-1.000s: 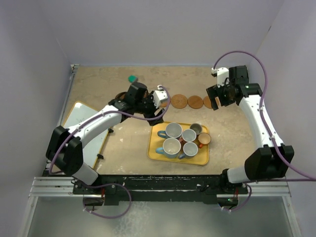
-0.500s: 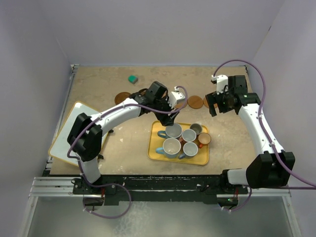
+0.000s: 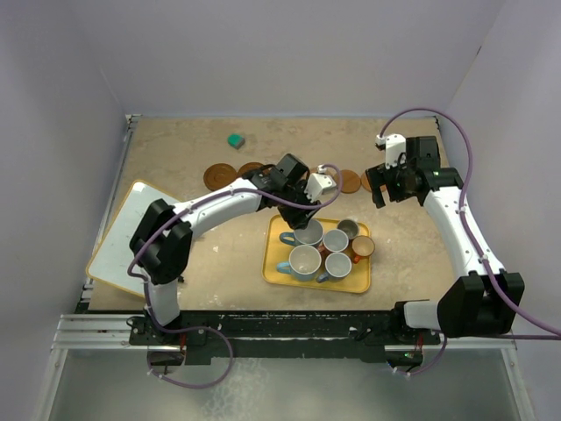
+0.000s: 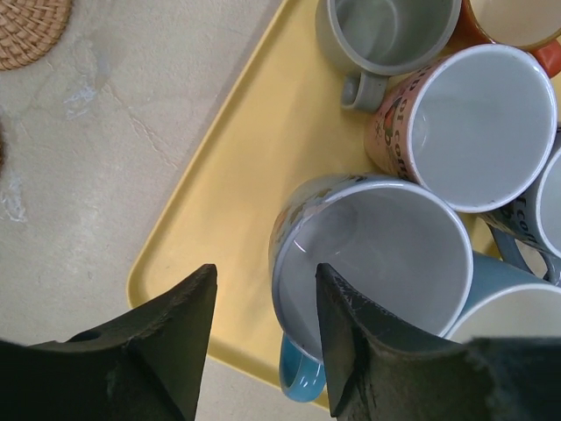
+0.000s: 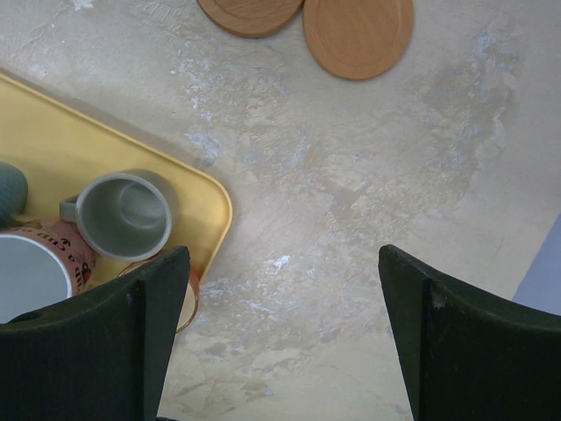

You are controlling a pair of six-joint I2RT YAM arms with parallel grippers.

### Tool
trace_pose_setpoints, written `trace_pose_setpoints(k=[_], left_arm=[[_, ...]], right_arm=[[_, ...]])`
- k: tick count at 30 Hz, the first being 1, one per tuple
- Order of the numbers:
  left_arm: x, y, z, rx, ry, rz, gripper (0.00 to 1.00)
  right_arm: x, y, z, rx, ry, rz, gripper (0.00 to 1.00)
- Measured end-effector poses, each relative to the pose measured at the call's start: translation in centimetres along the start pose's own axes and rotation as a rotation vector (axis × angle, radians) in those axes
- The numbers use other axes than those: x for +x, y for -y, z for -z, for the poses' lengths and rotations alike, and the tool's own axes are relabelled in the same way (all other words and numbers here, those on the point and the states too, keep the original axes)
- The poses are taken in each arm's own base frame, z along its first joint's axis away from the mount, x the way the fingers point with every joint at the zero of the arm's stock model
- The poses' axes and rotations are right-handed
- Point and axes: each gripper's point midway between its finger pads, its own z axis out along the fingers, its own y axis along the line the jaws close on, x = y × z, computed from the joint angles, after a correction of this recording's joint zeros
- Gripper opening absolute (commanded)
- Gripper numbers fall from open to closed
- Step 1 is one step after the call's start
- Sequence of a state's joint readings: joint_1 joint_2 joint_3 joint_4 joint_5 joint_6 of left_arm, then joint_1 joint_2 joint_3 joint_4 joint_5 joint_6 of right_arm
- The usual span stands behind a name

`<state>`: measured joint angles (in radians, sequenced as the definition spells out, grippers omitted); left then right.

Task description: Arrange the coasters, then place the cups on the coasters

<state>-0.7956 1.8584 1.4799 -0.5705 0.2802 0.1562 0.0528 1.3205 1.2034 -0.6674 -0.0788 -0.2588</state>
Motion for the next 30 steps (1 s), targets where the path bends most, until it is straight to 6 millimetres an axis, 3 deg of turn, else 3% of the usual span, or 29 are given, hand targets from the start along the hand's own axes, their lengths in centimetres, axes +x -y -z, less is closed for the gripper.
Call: trace_pose_setpoints(k=[10, 25, 30], left_arm=[[0.8, 0.7, -1.0, 0.000, -0.049, -0.008, 0.33], [0.8, 0.8, -1.2, 0.002, -0.054, -0.003, 0.04], [1.1, 0.7, -1.2, -0.003, -0.068, -0.003, 0.03]], right_arm=[[0.2, 0.0, -0.2, 0.000, -0.003, 0.002, 0.90], [0.2, 0.1, -0.3, 0.006, -0.001, 0.006, 0.90], [0.2, 0.2, -0.3, 0.009, -0.002, 0.007, 0.90]])
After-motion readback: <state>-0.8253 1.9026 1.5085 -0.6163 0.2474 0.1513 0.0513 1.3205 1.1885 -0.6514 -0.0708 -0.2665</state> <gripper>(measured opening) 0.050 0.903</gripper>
